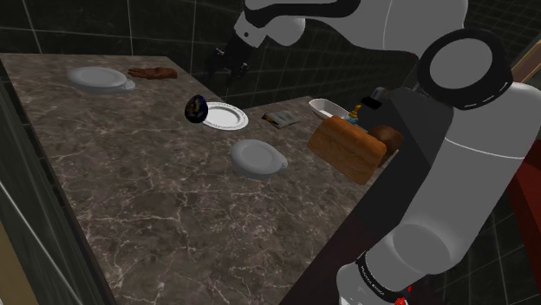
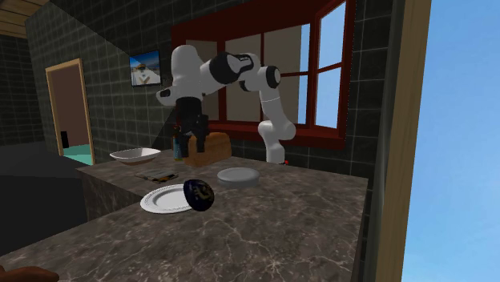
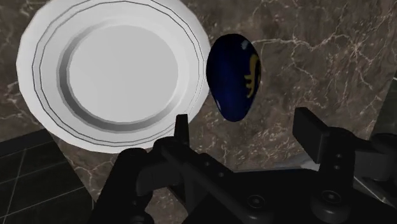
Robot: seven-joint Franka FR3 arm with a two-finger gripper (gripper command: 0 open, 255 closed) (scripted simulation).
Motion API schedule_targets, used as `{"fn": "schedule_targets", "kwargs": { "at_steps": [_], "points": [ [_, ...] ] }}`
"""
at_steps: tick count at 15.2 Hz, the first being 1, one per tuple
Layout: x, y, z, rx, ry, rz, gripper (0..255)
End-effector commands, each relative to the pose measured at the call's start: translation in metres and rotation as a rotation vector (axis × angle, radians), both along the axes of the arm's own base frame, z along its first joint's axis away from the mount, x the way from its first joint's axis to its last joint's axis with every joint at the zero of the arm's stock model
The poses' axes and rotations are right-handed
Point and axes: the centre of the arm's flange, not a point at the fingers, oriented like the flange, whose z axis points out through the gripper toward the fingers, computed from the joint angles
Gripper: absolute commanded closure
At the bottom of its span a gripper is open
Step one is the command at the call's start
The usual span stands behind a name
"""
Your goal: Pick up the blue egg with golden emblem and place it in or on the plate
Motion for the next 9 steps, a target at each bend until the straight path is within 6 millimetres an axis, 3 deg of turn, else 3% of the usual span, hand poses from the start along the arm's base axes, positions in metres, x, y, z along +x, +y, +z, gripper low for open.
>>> {"fn": "schedule_targets", "kwargs": {
  "at_steps": [1,9],
  "points": [
    [0.004,-0.007,-0.022,0.104,-0.086,-0.001,0],
    [0.015,0.01,-0.059,0.118,-0.096,-0.001,0]
  ]
}}
